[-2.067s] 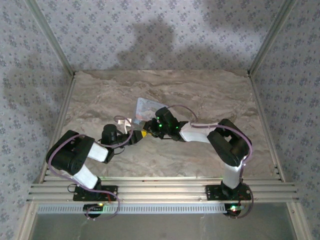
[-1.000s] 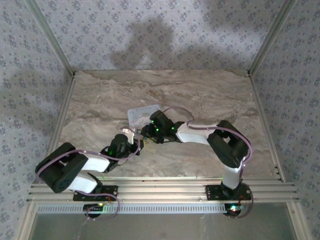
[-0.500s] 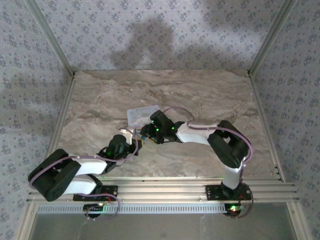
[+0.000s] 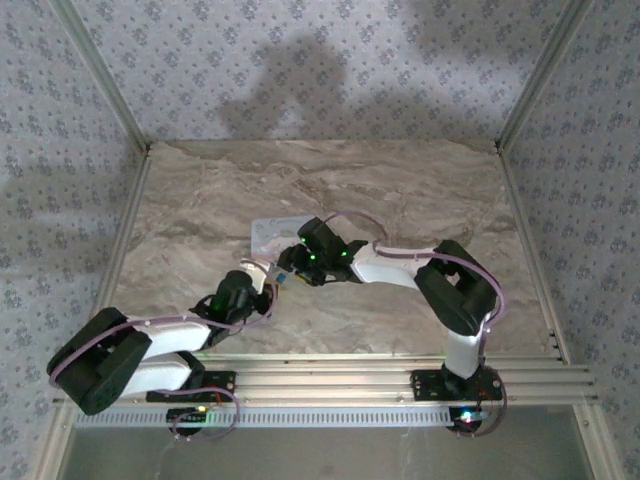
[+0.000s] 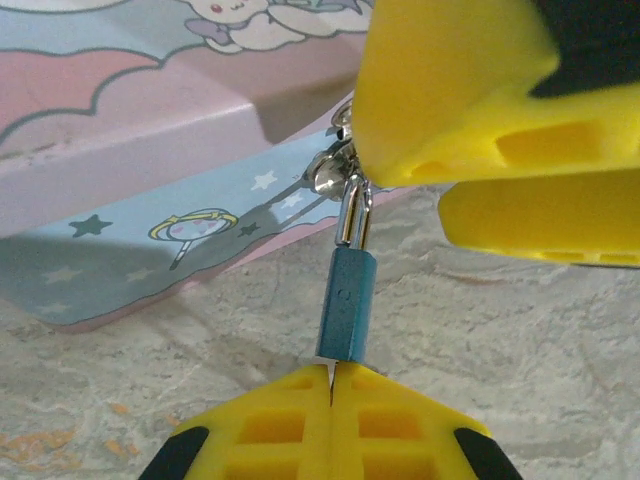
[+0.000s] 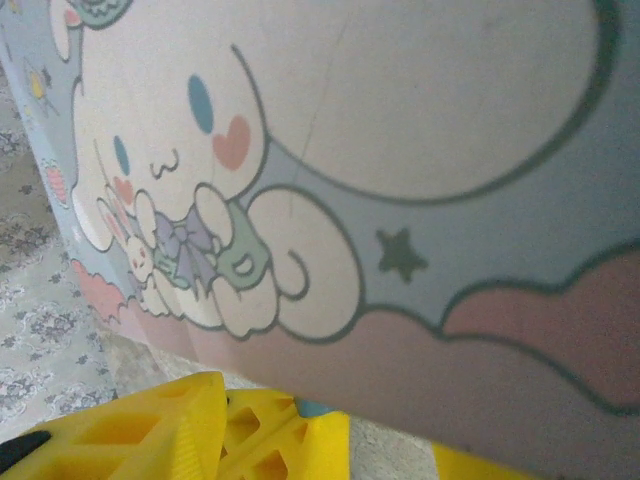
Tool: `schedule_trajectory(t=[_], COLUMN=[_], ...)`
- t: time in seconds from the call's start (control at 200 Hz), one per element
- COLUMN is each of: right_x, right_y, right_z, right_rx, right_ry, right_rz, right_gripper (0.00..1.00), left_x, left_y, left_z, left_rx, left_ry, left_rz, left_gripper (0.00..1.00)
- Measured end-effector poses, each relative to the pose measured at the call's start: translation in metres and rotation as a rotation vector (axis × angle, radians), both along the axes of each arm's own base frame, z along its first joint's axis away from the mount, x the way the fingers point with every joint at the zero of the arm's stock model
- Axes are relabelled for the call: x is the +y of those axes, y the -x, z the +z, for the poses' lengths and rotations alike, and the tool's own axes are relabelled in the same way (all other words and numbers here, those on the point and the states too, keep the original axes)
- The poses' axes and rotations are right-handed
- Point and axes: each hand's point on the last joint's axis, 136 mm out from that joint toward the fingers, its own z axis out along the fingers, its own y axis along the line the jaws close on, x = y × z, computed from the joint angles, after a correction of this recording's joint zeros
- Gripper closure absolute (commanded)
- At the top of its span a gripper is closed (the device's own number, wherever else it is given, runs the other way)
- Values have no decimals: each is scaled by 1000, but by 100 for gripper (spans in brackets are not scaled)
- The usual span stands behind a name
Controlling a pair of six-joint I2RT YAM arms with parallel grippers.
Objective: Unlock the padlock with the key
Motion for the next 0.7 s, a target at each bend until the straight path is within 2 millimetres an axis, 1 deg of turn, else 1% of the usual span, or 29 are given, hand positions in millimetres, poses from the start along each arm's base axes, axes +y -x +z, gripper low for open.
schedule_trajectory(t=[0.125,0.35,0.485,0.605,0.7], right_x=[3,7,8,10,14], right_y=[1,3,4,5,5], right_z=[-5,-5,-5,-6,-6], right_rx=[14,23,27,30,27], right_ry=[6,0,-2,-9,-23], right_rz=[10,24,28,35,41], right_gripper=[45,48,49,49,48], left_x=[0,3,4,8,9], left_y=[0,2,2,3,6], left_z=[1,9,16,17,19], left_rx=[-28,-50,-20,22,38], left_ry=[-33,-44,43,119,148], left_rz=[-25,-30,2,35,42], left_gripper=[100,100,100,100,100])
